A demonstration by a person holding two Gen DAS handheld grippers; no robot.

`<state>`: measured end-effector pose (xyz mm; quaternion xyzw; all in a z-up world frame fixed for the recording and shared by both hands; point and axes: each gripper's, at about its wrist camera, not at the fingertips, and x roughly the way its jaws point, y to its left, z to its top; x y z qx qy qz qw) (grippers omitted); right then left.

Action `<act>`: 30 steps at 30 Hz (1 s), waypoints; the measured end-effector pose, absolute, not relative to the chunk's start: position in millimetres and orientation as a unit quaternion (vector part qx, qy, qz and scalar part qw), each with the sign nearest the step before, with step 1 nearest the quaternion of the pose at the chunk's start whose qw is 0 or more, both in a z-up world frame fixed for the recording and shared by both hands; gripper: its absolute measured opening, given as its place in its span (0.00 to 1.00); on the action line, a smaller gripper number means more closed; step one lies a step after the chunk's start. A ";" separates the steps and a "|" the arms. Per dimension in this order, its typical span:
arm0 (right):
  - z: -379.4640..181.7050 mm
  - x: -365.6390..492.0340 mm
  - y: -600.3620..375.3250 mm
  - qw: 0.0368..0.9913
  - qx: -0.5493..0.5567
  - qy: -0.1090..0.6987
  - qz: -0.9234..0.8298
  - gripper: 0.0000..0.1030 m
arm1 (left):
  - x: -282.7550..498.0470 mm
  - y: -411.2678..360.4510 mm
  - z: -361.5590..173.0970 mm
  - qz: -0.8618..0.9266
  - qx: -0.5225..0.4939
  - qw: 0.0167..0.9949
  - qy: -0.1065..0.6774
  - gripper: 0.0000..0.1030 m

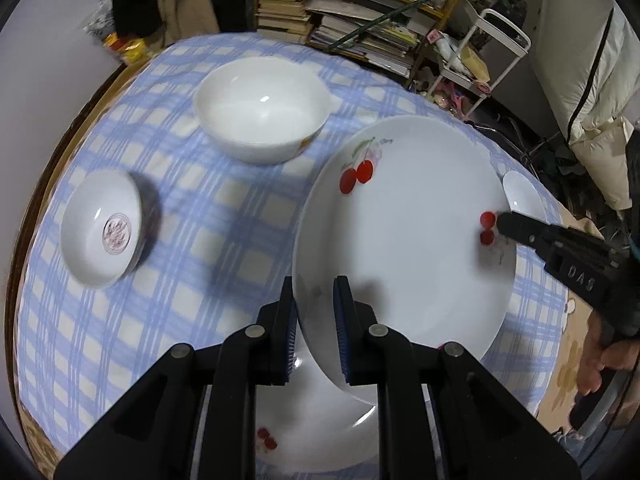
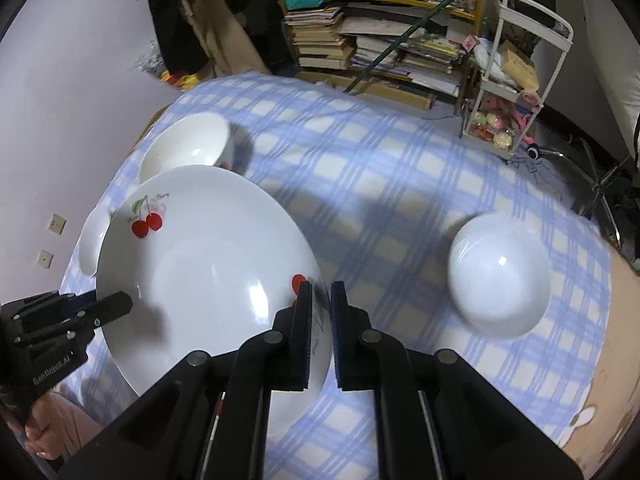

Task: Organize plates and bowls
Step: 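Lift the second cherry plate with both tools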

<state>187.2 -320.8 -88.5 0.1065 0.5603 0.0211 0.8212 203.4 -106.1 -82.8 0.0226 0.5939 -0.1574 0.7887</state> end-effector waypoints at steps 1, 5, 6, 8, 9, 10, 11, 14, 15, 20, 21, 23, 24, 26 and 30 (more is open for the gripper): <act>-92.5 182.5 -315.9 0.819 0.108 0.563 0.022 0.10 | 199.4 -101.8 -83.5 -0.156 0.021 0.788 0.596 0.17; -104.3 162.9 -300.7 0.813 0.129 0.566 0.031 0.10 | 182.9 -83.8 -83.2 -0.147 0.024 0.790 0.595 0.17; -106.8 158.0 -296.9 0.812 0.134 0.567 0.034 0.10 | 179.2 -79.3 -83.0 -0.145 0.025 0.791 0.594 0.17; -110.5 147.9 -288.9 0.813 0.140 0.564 0.036 0.10 | 173.3 -70.9 -83.7 -0.139 0.023 0.792 0.594 0.17; -112.5 143.6 -285.8 0.813 0.145 0.563 0.036 0.10 | 170.9 -68.0 -84.4 -0.137 0.023 0.793 0.593 0.17; -114.4 138.8 -281.9 0.813 0.149 0.561 0.036 0.10 | 168.0 -65.0 -85.2 -0.136 0.022 0.794 0.593 0.17; -116.3 135.6 -280.0 0.814 0.153 0.560 0.033 0.10 | 164.5 -61.5 -86.7 -0.136 0.020 0.793 0.593 0.17; -121.8 125.4 -274.3 0.814 0.166 0.556 0.029 0.10 | 155.3 -54.4 -92.7 -0.133 0.022 0.790 0.598 0.17; -123.2 122.6 -274.0 0.814 0.173 0.554 0.029 0.10 | 152.6 -52.3 -95.0 -0.131 0.023 0.790 0.599 0.17; -122.5 108.3 -266.4 0.823 0.186 0.536 0.037 0.10 | 143.0 -36.6 -108.0 -0.124 0.011 0.785 0.607 0.17; -122.0 106.3 -265.1 0.824 0.187 0.534 0.037 0.10 | 140.9 -34.2 -110.2 -0.125 0.007 0.784 0.608 0.17; -120.3 103.3 -261.7 0.829 0.183 0.527 0.034 0.10 | 135.1 -29.2 -115.9 -0.127 -0.003 0.783 0.609 0.17; -119.7 101.8 -259.1 0.832 0.178 0.524 0.032 0.10 | 132.3 -24.3 -120.9 -0.127 -0.020 0.780 0.613 0.17; -120.5 98.4 -254.8 0.835 0.168 0.523 0.029 0.10 | 127.6 -17.9 -131.6 -0.130 -0.039 0.771 0.623 0.17; -130.0 93.9 -250.5 0.830 0.159 0.534 0.020 0.10 | 124.2 -20.7 -134.9 -0.132 -0.024 0.773 0.620 0.17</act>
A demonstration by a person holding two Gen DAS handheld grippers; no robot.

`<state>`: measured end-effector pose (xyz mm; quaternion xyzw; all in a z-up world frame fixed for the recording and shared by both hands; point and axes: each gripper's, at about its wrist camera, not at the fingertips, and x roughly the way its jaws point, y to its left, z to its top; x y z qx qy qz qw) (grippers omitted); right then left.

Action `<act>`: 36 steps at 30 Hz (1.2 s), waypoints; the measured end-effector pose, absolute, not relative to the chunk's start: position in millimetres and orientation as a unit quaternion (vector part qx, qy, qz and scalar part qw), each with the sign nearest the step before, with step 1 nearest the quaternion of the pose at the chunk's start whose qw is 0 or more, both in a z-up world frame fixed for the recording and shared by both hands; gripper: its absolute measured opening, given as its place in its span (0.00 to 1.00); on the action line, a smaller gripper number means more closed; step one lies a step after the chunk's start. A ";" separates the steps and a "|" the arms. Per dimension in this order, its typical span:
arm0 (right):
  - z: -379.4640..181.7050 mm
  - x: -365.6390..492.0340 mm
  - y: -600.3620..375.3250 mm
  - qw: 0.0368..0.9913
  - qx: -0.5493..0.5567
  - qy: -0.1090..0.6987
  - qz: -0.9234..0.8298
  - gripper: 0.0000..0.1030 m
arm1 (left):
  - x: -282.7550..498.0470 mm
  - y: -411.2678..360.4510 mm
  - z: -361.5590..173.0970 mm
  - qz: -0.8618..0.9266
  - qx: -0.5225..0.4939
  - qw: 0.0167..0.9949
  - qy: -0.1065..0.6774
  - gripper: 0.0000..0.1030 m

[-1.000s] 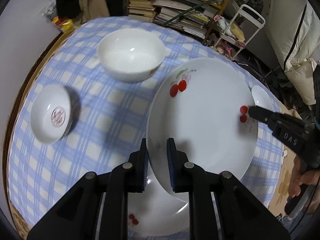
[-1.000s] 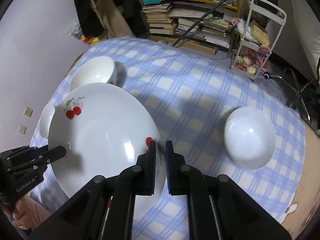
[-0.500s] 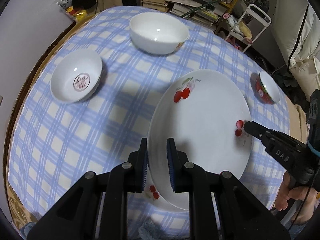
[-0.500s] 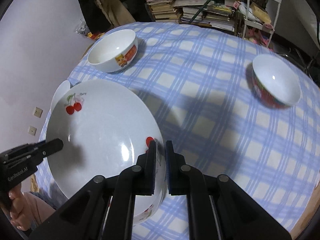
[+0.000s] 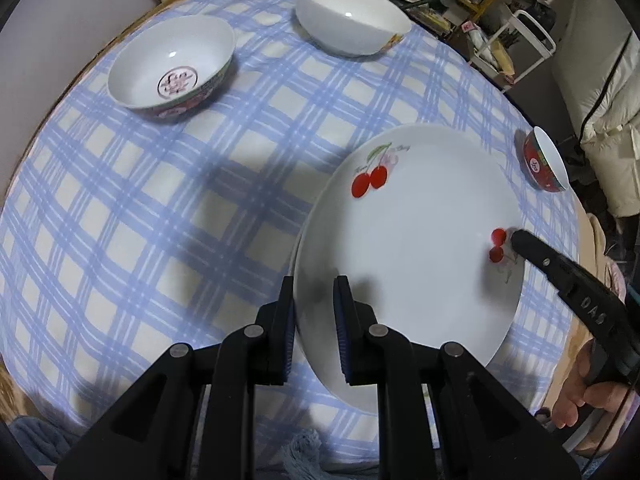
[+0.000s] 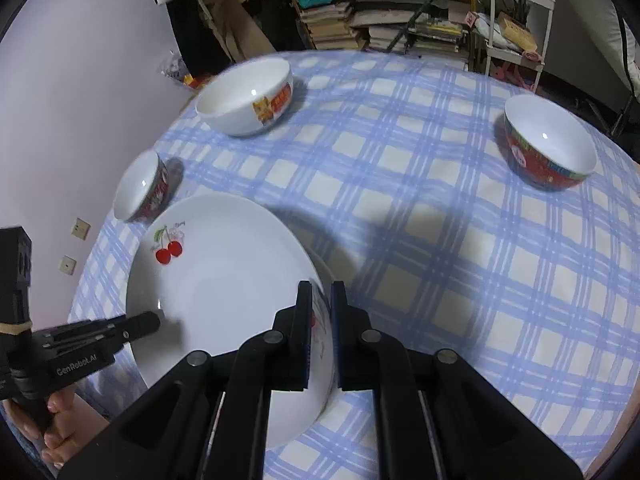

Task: Organize plates and bowls
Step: 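Carry the cherry plate with both tools and lower it onto the plate stack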

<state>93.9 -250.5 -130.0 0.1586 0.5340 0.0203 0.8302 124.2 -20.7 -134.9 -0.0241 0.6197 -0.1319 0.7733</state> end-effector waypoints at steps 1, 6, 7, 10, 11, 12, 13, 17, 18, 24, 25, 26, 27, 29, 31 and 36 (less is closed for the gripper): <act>-132.3 91.8 -251.0 0.828 0.158 0.537 0.019 0.10 | 123.9 -21.2 -133.9 -0.133 -0.022 0.775 0.617 0.17; -139.8 85.0 -248.1 0.826 0.156 0.541 0.013 0.10 | 123.2 -25.5 -141.4 -0.123 -0.001 0.774 0.620 0.17; -140.5 84.1 -246.4 0.828 0.151 0.540 0.012 0.10 | 122.9 -26.0 -143.8 -0.120 0.003 0.773 0.622 0.17; -144.1 82.2 -242.3 0.830 0.141 0.540 0.009 0.10 | 123.6 -27.4 -147.8 -0.116 0.011 0.772 0.625 0.17; -146.0 81.9 -241.5 0.830 0.140 0.540 0.008 0.10 | 124.0 -27.7 -147.9 -0.115 0.013 0.773 0.624 0.17; -147.9 82.0 -240.6 0.829 0.139 0.542 0.007 0.10 | 124.4 -27.9 -148.0 -0.113 0.014 0.774 0.623 0.17; -150.6 81.9 -239.9 0.827 0.138 0.545 0.006 0.10 | 124.6 -27.8 -148.2 -0.112 0.015 0.774 0.623 0.17; -158.6 85.2 -233.6 0.823 0.126 0.554 0.004 0.10 | 127.1 -26.9 -149.6 -0.106 0.022 0.776 0.622 0.17; -159.8 85.9 -231.9 0.822 0.124 0.555 0.004 0.10 | 127.7 -27.0 -150.2 -0.102 0.025 0.777 0.621 0.17; -161.5 86.1 -229.5 0.823 0.118 0.556 0.002 0.10 | 130.2 -26.9 -152.7 -0.099 0.030 0.776 0.622 0.17; -161.4 86.1 -230.4 0.823 0.120 0.555 0.002 0.10 | 130.7 -27.1 -153.4 -0.099 0.032 0.777 0.622 0.17; -161.3 86.3 -230.7 0.823 0.121 0.555 0.002 0.10 | 131.1 -27.8 -153.6 -0.098 0.033 0.777 0.621 0.17; -161.3 86.3 -230.5 0.823 0.120 0.555 0.002 0.10 | 131.5 -28.4 -153.9 -0.098 0.036 0.777 0.620 0.17; -162.1 86.7 -230.4 0.824 0.116 0.555 0.001 0.10 | 131.2 -29.7 -153.4 -0.098 0.039 0.779 0.618 0.17; -163.0 87.4 -229.4 0.825 0.111 0.554 0.000 0.10 | 132.0 -31.4 -153.5 -0.097 0.044 0.781 0.615 0.17; -162.7 87.7 -228.3 0.826 0.111 0.553 -0.001 0.10 | 132.2 -30.4 -153.1 -0.098 0.041 0.780 0.617 0.17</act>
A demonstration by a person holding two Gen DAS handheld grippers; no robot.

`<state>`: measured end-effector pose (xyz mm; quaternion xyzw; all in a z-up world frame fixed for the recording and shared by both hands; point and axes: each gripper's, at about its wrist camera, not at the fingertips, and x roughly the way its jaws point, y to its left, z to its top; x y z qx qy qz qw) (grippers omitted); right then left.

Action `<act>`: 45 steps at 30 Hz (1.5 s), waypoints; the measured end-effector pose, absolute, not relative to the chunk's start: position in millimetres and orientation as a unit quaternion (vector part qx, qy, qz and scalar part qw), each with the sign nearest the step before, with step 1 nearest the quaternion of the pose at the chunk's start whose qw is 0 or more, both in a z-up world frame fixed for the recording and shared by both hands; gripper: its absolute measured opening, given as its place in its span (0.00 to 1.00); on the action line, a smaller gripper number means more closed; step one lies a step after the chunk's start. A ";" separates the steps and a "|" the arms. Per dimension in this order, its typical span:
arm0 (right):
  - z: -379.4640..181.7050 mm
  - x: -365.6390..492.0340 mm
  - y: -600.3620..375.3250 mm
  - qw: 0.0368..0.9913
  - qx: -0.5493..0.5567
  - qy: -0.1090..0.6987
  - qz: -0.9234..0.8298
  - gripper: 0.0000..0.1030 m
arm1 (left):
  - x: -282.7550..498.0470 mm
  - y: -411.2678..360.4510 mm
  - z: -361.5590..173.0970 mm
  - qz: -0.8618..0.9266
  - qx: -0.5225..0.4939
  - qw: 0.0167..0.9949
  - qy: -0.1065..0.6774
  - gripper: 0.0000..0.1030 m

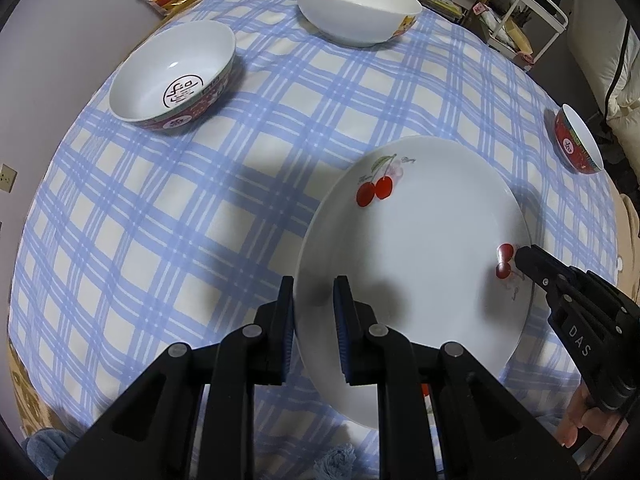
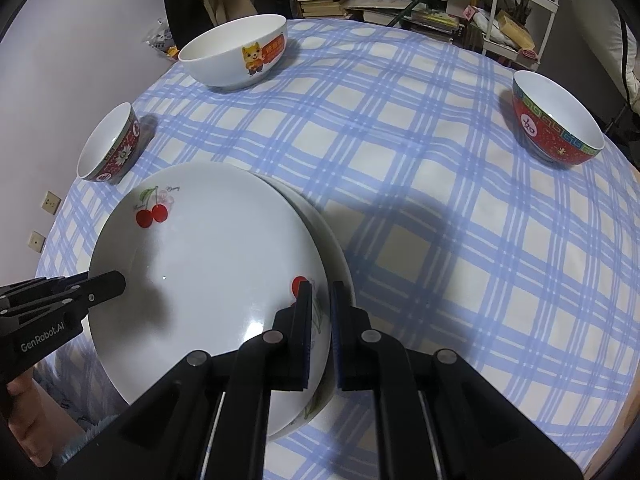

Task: Organize plates and bowls
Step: 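Carry the cherry plate with both tools and lower it onto the plate stack, then open both tools to release the plate and pull them back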

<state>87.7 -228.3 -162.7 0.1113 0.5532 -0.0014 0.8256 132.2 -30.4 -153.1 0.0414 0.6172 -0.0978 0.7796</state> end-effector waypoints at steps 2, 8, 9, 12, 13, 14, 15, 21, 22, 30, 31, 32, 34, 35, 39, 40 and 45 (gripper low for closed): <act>-162.3 87.7 -226.7 0.826 0.107 0.553 -0.004 0.10 | 131.8 -30.2 -153.5 -0.097 0.042 0.779 0.618 0.17; -161.0 87.5 -221.9 0.829 0.087 0.552 -0.010 0.10 | 128.2 -32.2 -154.2 -0.092 0.055 0.780 0.616 0.17; -160.6 87.3 -222.0 0.830 0.086 0.552 -0.010 0.10 | 127.3 -32.0 -154.9 -0.093 0.055 0.779 0.618 0.17; -158.6 85.8 -224.1 0.831 0.089 0.549 -0.011 0.10 | 125.0 -31.3 -157.2 -0.093 0.052 0.775 0.623 0.17; -157.9 85.0 -224.7 0.832 0.090 0.547 -0.013 0.10 | 124.3 -32.0 -157.6 -0.093 0.053 0.774 0.624 0.17; -157.3 84.3 -225.0 0.833 0.089 0.546 -0.013 0.10 | 123.4 -33.1 -157.7 -0.092 0.056 0.775 0.623 0.17; -156.6 83.7 -225.2 0.834 0.087 0.545 -0.014 0.10 | 122.1 -34.5 -157.6 -0.091 0.060 0.775 0.622 0.17; -153.8 79.4 -227.1 0.839 0.077 0.538 -0.029 0.12 | 113.9 -41.6 -152.8 -0.093 0.077 0.784 0.609 0.17; -154.0 78.5 -228.6 0.839 0.080 0.538 -0.031 0.12 | 113.0 -42.5 -152.2 -0.091 0.081 0.786 0.607 0.17; -139.5 73.3 -236.9 0.847 0.100 0.521 -0.034 0.13 | 111.6 -37.4 -128.7 -0.089 0.079 0.805 0.581 0.18; -136.1 72.8 -238.4 0.849 0.103 0.517 -0.034 0.14 | 112.8 -36.8 -125.6 -0.089 0.082 0.806 0.580 0.18; -133.3 71.8 -239.8 0.850 0.106 0.514 -0.034 0.15 | 115.6 -36.1 -121.9 -0.085 0.085 0.807 0.578 0.18; -127.9 72.1 -242.0 0.854 0.111 0.508 -0.033 0.25 | 120.4 -33.2 -116.2 -0.079 0.078 0.809 0.577 0.18; -125.1 72.7 -243.2 0.856 0.112 0.504 -0.034 0.29 | 123.7 -32.8 -112.5 -0.077 0.077 0.810 0.576 0.18; -114.4 76.8 -249.1 0.862 0.118 0.491 -0.044 0.51 | 136.4 -28.6 -90.2 -0.064 0.088 0.826 0.554 0.19; -111.0 78.8 -250.7 0.862 0.122 0.490 -0.043 0.55 | 140.2 -27.5 -85.5 -0.065 0.086 0.827 0.551 0.21; -95.1 96.3 -252.0 0.870 0.116 0.478 -0.042 0.77 | 164.2 -23.0 -65.1 -0.060 0.077 0.837 0.539 0.25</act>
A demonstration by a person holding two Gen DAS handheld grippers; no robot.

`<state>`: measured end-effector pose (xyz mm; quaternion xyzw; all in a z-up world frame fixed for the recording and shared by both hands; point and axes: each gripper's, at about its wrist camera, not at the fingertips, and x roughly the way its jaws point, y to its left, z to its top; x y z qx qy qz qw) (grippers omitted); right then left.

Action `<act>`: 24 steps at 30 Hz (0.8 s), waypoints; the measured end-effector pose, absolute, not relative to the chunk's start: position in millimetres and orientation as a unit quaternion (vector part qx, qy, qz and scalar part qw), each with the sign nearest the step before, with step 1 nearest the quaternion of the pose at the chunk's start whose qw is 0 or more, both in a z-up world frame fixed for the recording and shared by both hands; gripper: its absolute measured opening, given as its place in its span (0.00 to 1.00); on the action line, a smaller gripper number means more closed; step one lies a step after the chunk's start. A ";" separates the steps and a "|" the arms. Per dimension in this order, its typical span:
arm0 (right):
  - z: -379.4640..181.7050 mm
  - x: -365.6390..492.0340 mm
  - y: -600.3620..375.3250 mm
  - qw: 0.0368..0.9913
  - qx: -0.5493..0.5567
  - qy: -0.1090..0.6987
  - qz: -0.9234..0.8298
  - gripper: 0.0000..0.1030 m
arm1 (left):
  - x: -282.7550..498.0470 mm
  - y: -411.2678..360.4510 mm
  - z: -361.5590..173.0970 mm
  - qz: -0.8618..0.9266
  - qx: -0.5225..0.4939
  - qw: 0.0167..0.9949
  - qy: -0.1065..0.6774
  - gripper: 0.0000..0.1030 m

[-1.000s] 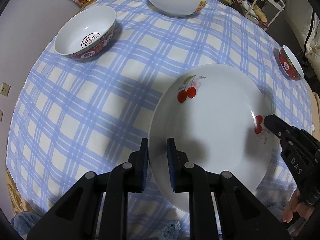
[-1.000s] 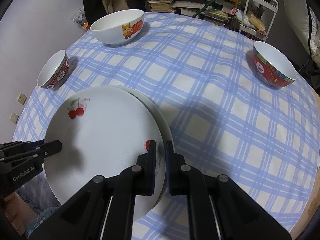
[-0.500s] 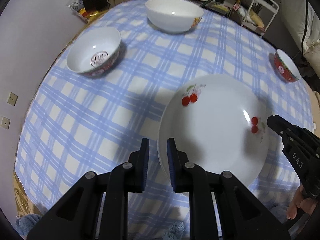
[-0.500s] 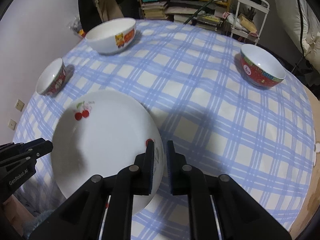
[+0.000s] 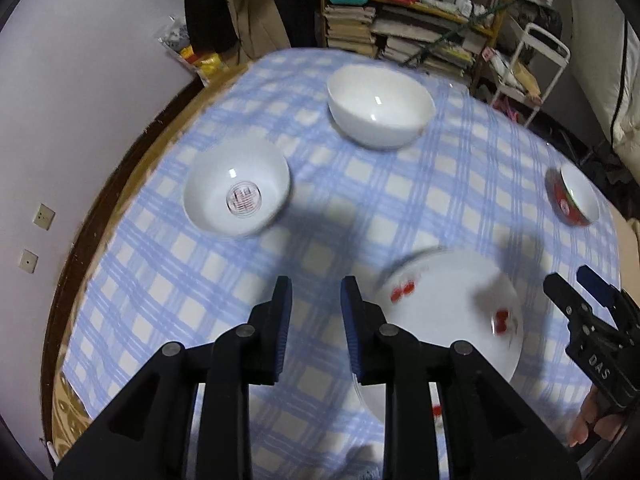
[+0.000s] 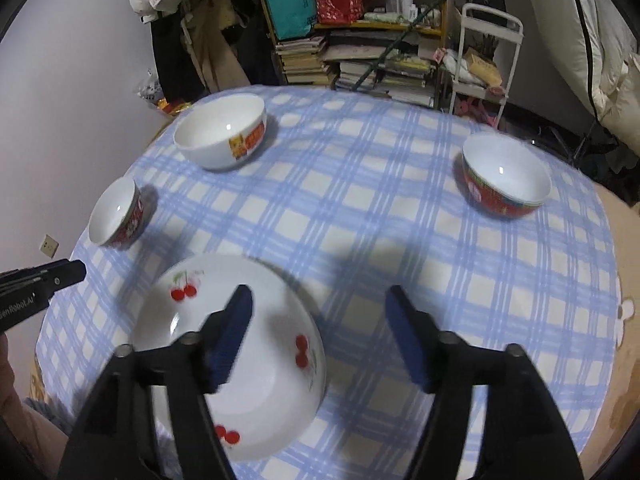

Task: Organize plates and bowls
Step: 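Open both tools to release the plate and pull them back, then close both tools on opposite rims of the plain white bowl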

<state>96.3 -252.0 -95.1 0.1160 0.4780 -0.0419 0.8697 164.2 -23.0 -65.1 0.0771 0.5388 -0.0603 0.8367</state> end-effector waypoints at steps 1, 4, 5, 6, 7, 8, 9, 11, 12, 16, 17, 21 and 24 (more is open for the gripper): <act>-91.5 100.8 -251.5 0.873 0.110 0.474 -0.040 0.78 | 167.7 -23.4 -63.1 -0.058 0.080 0.838 0.536 0.28; -81.8 113.4 -252.7 0.879 0.098 0.464 -0.041 0.84 | 183.5 -25.7 -55.6 -0.058 0.084 0.844 0.526 0.46; -79.2 117.4 -253.8 0.881 0.098 0.461 -0.040 0.86 | 188.1 -27.0 -53.3 -0.058 0.086 0.847 0.521 0.48; -77.1 122.3 -254.9 0.883 0.096 0.458 -0.041 0.90 | 194.7 -28.6 -51.2 -0.056 0.094 0.849 0.517 0.51; -75.5 128.5 -255.8 0.884 0.090 0.457 -0.044 0.90 | 198.9 -29.7 -50.5 -0.054 0.098 0.849 0.516 0.55; -74.2 134.6 -255.8 0.885 0.085 0.456 -0.045 0.91 | 204.0 -31.1 -50.0 -0.053 0.102 0.848 0.517 0.59; -73.7 143.0 -256.7 0.885 0.083 0.457 -0.044 0.91 | 210.5 -32.0 -49.6 -0.051 0.104 0.847 0.519 0.67; -74.1 156.8 -259.6 0.884 0.086 0.458 -0.045 0.91 | 221.0 -32.2 -47.8 -0.055 0.099 0.848 0.519 0.75; -74.6 163.2 -260.5 0.883 0.089 0.459 -0.045 0.91 | 228.3 -32.2 -46.5 -0.059 0.095 0.849 0.516 0.76; -77.7 195.4 -265.2 0.877 0.114 0.466 -0.036 0.96 | 252.1 -33.4 -48.0 -0.059 0.100 0.851 0.513 0.82; -78.4 205.0 -265.7 0.875 0.115 0.468 -0.036 0.97 | 262.0 -33.4 -49.8 -0.055 0.102 0.850 0.514 0.82; -80.2 236.7 -261.4 0.876 0.108 0.470 -0.027 0.98 | 291.4 -32.1 -58.7 -0.046 0.101 0.849 0.517 0.82; -84.2 260.7 -254.6 0.875 0.103 0.472 -0.023 0.98 | 312.0 -31.6 -69.5 -0.044 0.096 0.844 0.526 0.82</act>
